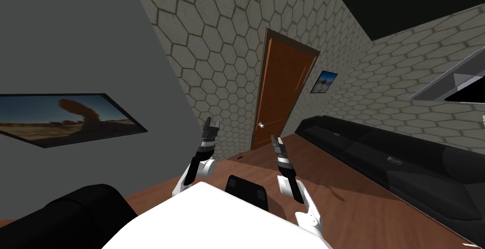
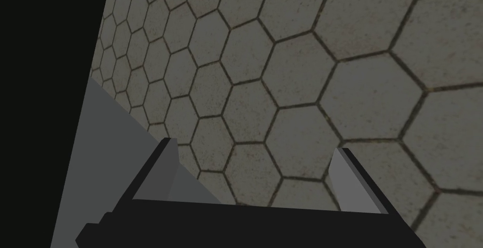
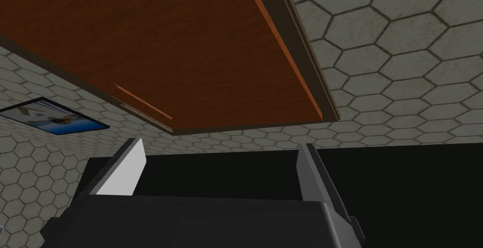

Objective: Pull the door open

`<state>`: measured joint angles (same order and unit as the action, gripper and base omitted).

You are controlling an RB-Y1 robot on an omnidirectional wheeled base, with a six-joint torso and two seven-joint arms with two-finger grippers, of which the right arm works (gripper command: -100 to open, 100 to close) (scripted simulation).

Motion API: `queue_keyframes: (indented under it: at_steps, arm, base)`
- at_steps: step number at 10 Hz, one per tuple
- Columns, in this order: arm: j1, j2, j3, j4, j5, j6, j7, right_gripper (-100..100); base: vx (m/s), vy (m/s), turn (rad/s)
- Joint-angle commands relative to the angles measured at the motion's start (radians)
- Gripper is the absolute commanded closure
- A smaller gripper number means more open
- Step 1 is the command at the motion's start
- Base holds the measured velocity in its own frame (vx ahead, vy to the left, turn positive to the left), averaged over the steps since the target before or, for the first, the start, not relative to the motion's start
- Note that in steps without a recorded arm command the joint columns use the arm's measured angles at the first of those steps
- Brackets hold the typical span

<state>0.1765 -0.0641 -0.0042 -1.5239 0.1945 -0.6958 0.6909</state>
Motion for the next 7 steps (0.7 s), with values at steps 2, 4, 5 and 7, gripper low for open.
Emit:
queue_keyframes:
  at_steps: [2,4,5,7]
  arm:
    - [-0.026,-0.003,-0.006,0.073,0.012,-0.014,0.043,-100]
    - [-0.054,-0.003,-0.010,0.148,0.027,-0.025,0.093,-100]
    - [-0.069,-0.003,-0.013,0.175,0.035,-0.031,0.118,-100]
    - [-0.097,-0.002,-0.017,0.255,0.050,-0.041,0.166,-100]
  base:
    - [0.051,-0.069,0.047]
    - [0.084,-0.087,0.103]
    - [0.086,-0.104,0.092]
    - [0.070,-0.090,0.112]
